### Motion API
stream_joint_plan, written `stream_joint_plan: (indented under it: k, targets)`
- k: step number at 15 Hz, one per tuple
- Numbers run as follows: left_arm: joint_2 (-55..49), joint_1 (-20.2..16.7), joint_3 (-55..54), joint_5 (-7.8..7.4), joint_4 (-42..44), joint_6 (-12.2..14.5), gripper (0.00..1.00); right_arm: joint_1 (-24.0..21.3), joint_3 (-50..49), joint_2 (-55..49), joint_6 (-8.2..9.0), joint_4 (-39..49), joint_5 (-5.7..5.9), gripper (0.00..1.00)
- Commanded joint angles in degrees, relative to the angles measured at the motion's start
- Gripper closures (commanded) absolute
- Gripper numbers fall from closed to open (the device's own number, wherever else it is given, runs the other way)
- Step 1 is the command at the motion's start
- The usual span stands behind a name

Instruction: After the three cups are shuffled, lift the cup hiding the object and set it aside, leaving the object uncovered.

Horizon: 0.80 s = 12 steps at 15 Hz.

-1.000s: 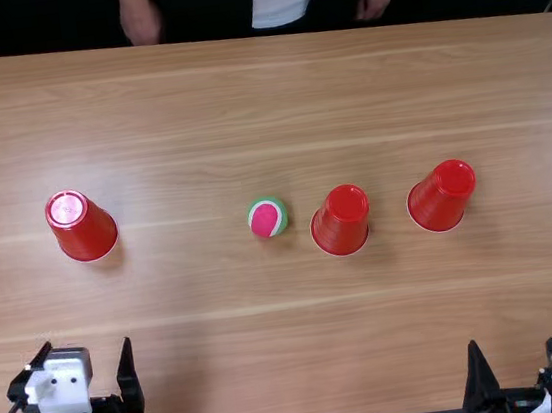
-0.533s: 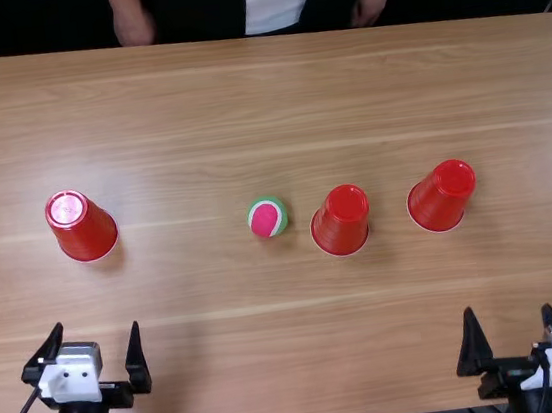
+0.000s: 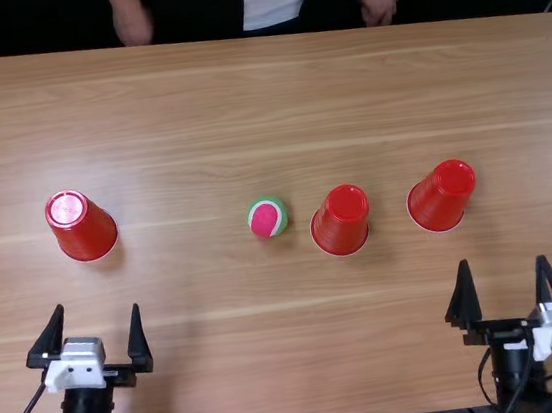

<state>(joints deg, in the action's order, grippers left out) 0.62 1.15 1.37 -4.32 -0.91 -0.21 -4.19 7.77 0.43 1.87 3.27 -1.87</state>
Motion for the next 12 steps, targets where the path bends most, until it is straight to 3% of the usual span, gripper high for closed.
stream_joint_plan:
  k: [1,12]
  targets:
    - [-0.6,0.2,-1.4,-0.43,-0.6,-0.2,0.00,-0.6,-2.7,-0.4,0.66,0.6,0.18,0.00]
    - [-0.6,0.2,-1.4,-0.85,-3.5,-0.3,0.00,-0.4,-6.9,-0.4,0.14,0.9,-0.24,0.00]
